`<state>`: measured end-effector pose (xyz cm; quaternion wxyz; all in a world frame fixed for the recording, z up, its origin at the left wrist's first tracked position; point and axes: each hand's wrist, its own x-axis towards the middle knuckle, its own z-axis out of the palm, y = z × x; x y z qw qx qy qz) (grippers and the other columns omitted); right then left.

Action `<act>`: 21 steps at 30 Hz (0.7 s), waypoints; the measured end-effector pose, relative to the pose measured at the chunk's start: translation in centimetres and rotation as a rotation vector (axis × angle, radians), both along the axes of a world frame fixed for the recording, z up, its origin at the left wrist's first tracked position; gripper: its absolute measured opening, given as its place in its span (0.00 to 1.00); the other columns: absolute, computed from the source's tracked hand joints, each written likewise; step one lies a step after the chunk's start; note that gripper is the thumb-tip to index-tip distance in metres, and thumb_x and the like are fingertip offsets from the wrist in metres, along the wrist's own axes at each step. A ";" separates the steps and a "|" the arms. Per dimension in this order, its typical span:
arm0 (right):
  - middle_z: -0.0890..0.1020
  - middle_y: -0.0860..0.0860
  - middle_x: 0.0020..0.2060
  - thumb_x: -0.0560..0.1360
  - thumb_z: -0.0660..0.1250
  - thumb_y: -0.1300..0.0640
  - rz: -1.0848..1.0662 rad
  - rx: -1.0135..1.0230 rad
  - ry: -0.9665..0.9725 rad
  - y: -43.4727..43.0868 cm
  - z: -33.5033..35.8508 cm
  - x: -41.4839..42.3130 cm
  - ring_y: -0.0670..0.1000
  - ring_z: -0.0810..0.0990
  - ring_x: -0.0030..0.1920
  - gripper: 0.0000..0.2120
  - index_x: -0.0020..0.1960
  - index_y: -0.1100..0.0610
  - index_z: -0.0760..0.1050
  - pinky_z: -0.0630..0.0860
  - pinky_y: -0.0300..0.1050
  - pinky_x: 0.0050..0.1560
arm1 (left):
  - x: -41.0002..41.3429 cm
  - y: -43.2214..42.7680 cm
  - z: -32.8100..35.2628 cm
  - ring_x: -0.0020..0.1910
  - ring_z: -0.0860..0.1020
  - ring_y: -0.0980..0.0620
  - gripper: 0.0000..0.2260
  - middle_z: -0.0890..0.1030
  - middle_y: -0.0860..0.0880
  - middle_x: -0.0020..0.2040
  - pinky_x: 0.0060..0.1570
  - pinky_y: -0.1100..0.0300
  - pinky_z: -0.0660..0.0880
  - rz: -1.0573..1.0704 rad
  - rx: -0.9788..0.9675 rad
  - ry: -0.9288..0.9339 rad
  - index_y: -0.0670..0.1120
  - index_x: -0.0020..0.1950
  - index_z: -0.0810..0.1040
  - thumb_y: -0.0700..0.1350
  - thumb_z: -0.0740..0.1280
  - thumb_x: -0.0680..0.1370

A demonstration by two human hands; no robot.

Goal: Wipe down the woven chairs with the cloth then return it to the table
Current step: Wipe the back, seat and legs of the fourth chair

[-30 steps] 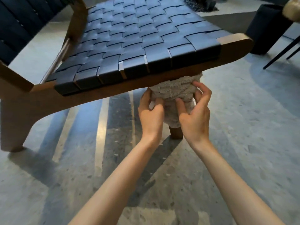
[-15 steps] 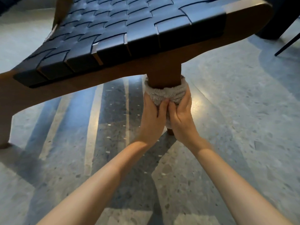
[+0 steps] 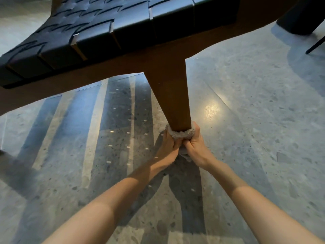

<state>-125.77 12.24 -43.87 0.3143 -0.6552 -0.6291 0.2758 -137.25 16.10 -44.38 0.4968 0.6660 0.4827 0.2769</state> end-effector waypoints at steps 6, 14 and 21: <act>0.74 0.47 0.62 0.81 0.58 0.63 -0.032 0.040 0.064 -0.3 2.8 0.3 0.47 0.74 0.60 0.23 0.73 0.50 0.60 0.73 0.44 0.61 | -0.3 -0.1 1.6 0.64 0.72 0.52 0.19 0.73 0.49 0.66 0.58 0.67 0.69 0.065 -0.135 -0.070 0.45 0.72 0.64 0.45 0.61 0.81; 0.83 0.53 0.44 0.79 0.63 0.60 -0.083 0.396 0.064 0.5 12.0 -1.9 0.48 0.79 0.40 0.26 0.75 0.51 0.61 0.78 0.45 0.46 | -2.2 -0.2 11.3 0.53 0.78 0.58 0.14 0.79 0.54 0.52 0.45 0.74 0.72 0.397 0.260 -0.305 0.43 0.64 0.73 0.39 0.64 0.78; 0.81 0.46 0.55 0.74 0.71 0.60 -0.357 0.675 0.101 0.2 16.2 -5.5 0.40 0.78 0.54 0.21 0.66 0.58 0.74 0.77 0.34 0.55 | -5.5 -0.3 17.4 0.45 0.82 0.60 0.04 0.83 0.58 0.43 0.43 0.67 0.78 0.439 0.339 -0.401 0.53 0.46 0.81 0.44 0.72 0.74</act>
